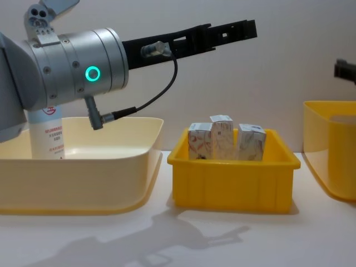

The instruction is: Bimanual collaborative sorting of washing and personal care products

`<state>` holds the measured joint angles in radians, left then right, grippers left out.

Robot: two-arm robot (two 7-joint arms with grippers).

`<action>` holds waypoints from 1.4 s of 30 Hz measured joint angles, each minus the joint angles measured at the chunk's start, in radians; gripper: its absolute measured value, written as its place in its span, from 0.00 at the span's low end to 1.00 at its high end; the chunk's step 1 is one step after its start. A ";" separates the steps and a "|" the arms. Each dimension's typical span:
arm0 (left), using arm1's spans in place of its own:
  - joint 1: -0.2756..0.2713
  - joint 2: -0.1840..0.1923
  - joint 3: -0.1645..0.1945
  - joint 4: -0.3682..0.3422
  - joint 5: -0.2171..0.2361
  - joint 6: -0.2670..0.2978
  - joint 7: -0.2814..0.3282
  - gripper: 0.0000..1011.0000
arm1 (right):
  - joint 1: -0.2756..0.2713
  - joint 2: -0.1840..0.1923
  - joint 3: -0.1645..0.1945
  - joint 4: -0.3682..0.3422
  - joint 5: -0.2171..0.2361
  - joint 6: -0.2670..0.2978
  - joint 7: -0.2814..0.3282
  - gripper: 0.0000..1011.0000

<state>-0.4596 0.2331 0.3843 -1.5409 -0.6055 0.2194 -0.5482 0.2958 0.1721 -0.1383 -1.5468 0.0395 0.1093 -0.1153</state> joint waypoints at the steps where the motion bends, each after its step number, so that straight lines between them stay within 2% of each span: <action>1: 0.000 0.000 0.000 0.000 0.000 0.000 0.000 0.99 | -0.002 0.001 -0.001 -0.004 0.002 -0.008 0.005 0.99; 11: 0.000 0.000 0.000 0.000 0.000 0.000 0.000 0.99 | -0.034 0.012 -0.008 -0.066 0.040 -0.115 0.088 0.99; 16: 0.001 0.000 0.000 0.000 0.001 -0.001 0.003 0.99 | -0.036 0.014 -0.008 -0.067 0.042 -0.115 0.088 0.99; 21: 0.013 0.008 0.004 -0.004 0.023 -0.012 0.032 0.99 | -0.059 0.026 -0.015 -0.080 0.059 -0.113 0.096 0.99; 26: 0.035 0.023 0.011 -0.013 0.063 -0.031 0.083 0.99 | -0.095 0.046 -0.025 -0.099 0.086 -0.107 0.108 0.99; 31: 0.064 0.042 0.021 -0.024 0.115 -0.058 0.153 0.99 | -0.154 0.079 -0.043 -0.133 0.130 -0.098 0.129 0.99; 42: 0.127 0.084 0.040 -0.049 0.230 -0.117 0.305 0.99 | -0.248 0.131 -0.070 -0.186 0.201 -0.083 0.161 0.99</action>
<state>-0.3328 0.3175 0.4247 -1.5895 -0.3751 0.1022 -0.2428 0.0477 0.3031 -0.2085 -1.7326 0.2403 0.0258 0.0461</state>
